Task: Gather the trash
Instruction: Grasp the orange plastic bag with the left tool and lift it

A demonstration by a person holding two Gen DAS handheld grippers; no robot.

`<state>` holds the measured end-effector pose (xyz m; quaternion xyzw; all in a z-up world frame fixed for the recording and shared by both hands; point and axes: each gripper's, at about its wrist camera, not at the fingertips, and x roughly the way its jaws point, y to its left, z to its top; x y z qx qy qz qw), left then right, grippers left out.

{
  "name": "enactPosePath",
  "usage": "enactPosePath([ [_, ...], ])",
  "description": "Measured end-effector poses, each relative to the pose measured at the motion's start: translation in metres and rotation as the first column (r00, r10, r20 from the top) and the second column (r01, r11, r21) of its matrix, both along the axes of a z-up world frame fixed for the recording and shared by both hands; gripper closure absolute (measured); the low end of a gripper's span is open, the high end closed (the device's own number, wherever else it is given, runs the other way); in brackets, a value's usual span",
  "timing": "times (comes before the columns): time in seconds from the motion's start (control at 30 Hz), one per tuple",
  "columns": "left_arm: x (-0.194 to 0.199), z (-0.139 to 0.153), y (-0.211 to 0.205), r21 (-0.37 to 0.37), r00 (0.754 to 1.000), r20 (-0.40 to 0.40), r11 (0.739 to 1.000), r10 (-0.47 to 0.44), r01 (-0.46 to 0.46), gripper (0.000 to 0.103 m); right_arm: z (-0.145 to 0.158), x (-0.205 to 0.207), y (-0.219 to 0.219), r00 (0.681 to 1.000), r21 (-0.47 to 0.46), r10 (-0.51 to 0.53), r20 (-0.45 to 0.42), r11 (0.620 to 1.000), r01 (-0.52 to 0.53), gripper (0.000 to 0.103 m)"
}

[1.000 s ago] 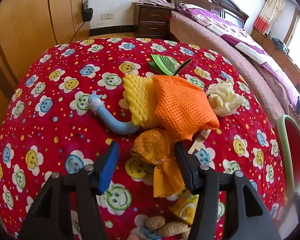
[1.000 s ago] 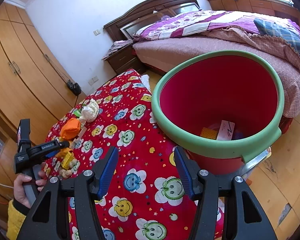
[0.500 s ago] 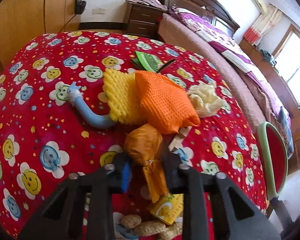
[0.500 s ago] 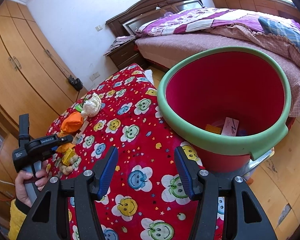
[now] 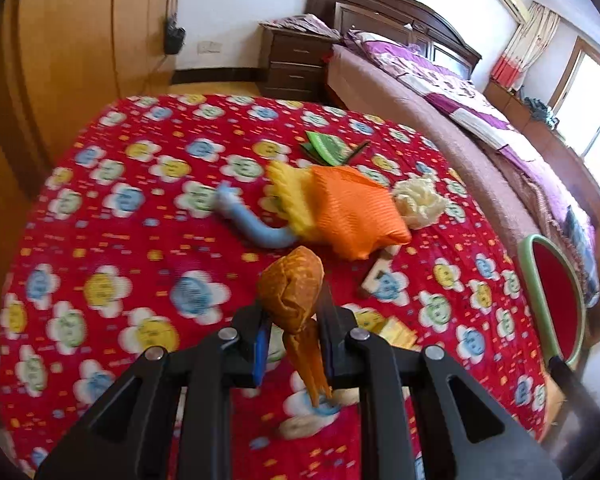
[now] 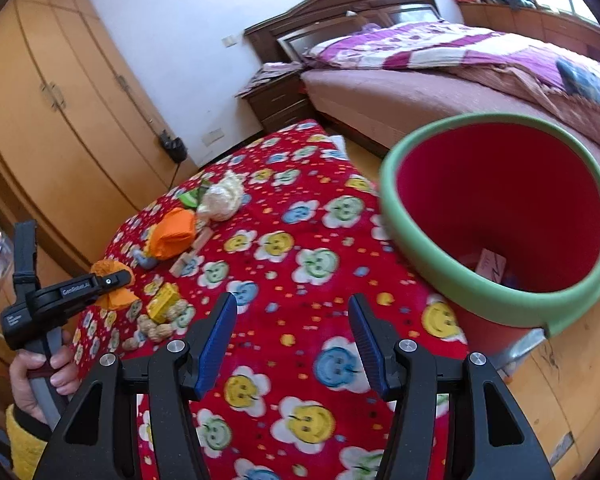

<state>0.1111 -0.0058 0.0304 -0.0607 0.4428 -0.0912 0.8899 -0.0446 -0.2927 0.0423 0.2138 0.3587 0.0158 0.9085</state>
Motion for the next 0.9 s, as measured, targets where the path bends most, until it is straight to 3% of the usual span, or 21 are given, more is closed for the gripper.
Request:
enactPosePath([
  [0.1, -0.007, 0.000, 0.011, 0.022, 1.000, -0.012, 1.000, 0.013, -0.013, 0.083, 0.001, 0.007, 0.015, 0.999, -0.022, 0.032, -0.002, 0.999, -0.032, 0.044],
  [0.33, -0.023, -0.006, 0.039, -0.007, 0.999, -0.022, 0.999, 0.048, -0.048, 0.083, -0.003, 0.027, 0.056, 0.991, -0.041, 0.130, -0.028, 0.991, -0.131, 0.043],
  [0.4, -0.024, -0.009, 0.044, -0.009, 0.998, -0.018, 0.998, 0.063, -0.063, 0.083, -0.006, 0.032, 0.066, 0.987, -0.041, 0.156, -0.039, 0.987, -0.157, 0.039],
  [0.9, -0.027, -0.030, 0.060, -0.003, 0.993, -0.008, 0.993, 0.118, -0.118, 0.083, -0.021, 0.070, 0.121, 0.955, -0.092, 0.279, -0.103, 0.953, -0.289, 0.033],
])
